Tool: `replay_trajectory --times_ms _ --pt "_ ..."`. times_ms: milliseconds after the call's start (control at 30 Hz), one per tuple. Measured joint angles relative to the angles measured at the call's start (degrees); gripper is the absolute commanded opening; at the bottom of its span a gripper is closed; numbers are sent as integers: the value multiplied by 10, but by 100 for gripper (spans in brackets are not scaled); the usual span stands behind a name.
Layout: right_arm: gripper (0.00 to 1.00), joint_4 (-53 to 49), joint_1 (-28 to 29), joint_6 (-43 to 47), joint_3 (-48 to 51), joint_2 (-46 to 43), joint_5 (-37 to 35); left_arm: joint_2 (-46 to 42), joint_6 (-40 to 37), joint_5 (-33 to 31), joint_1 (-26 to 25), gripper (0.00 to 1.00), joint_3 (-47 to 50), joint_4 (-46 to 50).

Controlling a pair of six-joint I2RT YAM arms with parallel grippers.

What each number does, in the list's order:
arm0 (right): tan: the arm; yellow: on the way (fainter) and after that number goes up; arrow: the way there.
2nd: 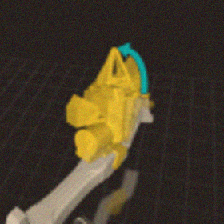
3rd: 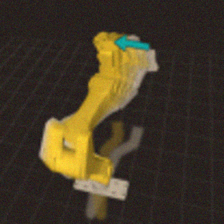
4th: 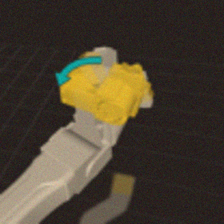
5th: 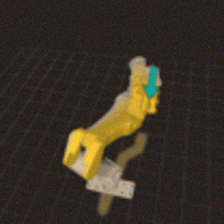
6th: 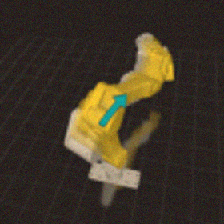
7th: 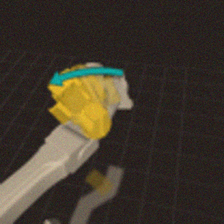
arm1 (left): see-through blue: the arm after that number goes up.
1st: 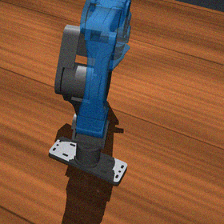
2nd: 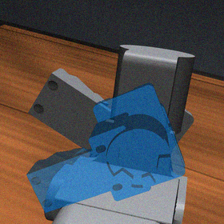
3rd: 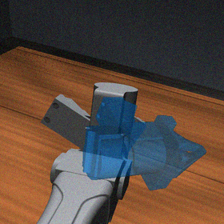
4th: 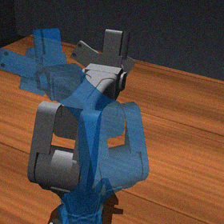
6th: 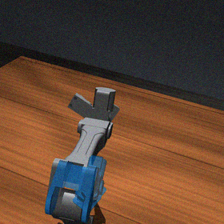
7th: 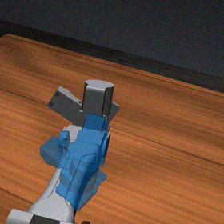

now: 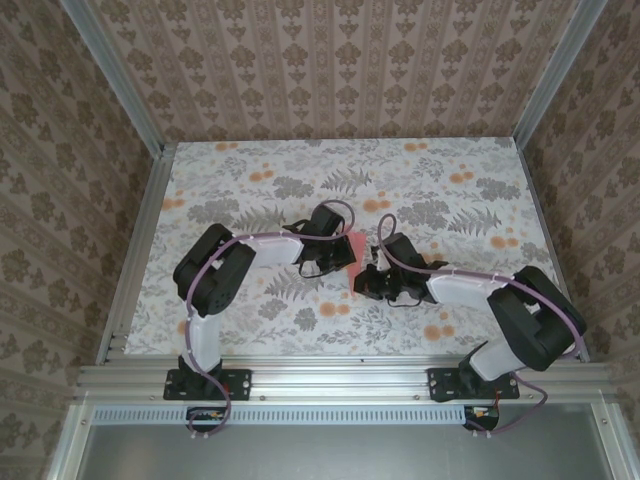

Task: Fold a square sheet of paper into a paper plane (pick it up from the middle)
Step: Fold the wing for the fifth time at the center of the table.

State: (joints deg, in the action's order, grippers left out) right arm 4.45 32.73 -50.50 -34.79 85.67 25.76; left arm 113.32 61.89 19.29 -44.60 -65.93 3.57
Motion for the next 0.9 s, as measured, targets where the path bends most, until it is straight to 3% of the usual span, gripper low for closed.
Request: replay_trajectory --times_ms 333,900 --pt "8 35 -2 4 -31 105 18 1 0 4 0 6 0 -1" --pt "4 26 -7 -2 -34 115 28 31 -58 52 31 14 -49 37"
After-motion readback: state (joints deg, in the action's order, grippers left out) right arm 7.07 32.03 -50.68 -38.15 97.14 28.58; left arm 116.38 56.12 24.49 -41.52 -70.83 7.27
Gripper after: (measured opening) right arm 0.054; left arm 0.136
